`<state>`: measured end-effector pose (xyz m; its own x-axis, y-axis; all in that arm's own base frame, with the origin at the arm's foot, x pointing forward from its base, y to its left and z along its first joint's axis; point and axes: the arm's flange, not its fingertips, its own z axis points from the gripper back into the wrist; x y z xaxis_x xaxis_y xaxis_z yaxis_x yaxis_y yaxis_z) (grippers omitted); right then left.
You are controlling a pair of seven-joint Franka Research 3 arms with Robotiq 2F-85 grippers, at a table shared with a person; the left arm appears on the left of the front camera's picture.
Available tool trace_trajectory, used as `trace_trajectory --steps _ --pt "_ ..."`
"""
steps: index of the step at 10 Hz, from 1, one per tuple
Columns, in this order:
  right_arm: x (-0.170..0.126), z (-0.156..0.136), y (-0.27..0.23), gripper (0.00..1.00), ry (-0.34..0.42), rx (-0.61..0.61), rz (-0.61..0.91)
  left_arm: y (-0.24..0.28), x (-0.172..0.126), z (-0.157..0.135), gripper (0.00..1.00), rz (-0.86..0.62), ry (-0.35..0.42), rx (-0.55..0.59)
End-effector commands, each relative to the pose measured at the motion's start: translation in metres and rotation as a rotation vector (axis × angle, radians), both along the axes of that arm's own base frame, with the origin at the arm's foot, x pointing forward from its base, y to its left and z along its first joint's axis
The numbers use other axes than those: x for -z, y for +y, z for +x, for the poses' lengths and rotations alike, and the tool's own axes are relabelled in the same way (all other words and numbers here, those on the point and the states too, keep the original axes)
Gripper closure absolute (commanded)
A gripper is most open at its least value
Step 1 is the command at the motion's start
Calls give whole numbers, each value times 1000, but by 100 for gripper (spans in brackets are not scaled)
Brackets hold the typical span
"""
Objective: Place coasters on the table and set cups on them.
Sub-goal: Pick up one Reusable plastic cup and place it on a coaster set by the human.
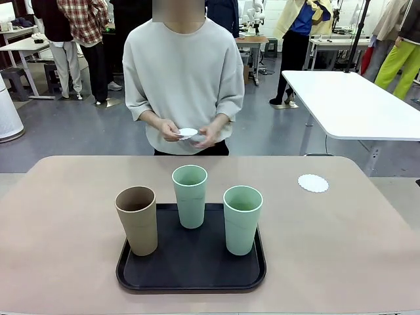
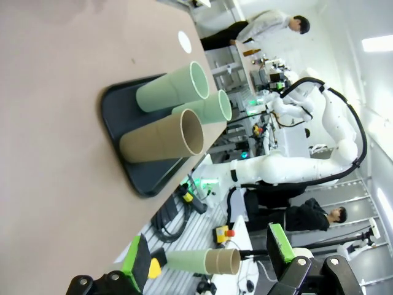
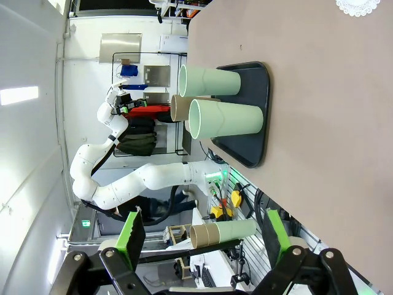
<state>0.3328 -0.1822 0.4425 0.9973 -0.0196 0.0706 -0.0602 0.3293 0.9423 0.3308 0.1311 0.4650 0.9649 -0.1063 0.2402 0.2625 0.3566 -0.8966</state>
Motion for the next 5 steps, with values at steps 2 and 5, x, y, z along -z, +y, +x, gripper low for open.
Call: trace_trajectory --steps 2,5 --pt "0 0 0 0 0 0 0 2 -1 -1 0 -16 -3 0" --pt "-43 10 92 0 -557 -153 -173 2 -1 -1 0 -16 -3 0"
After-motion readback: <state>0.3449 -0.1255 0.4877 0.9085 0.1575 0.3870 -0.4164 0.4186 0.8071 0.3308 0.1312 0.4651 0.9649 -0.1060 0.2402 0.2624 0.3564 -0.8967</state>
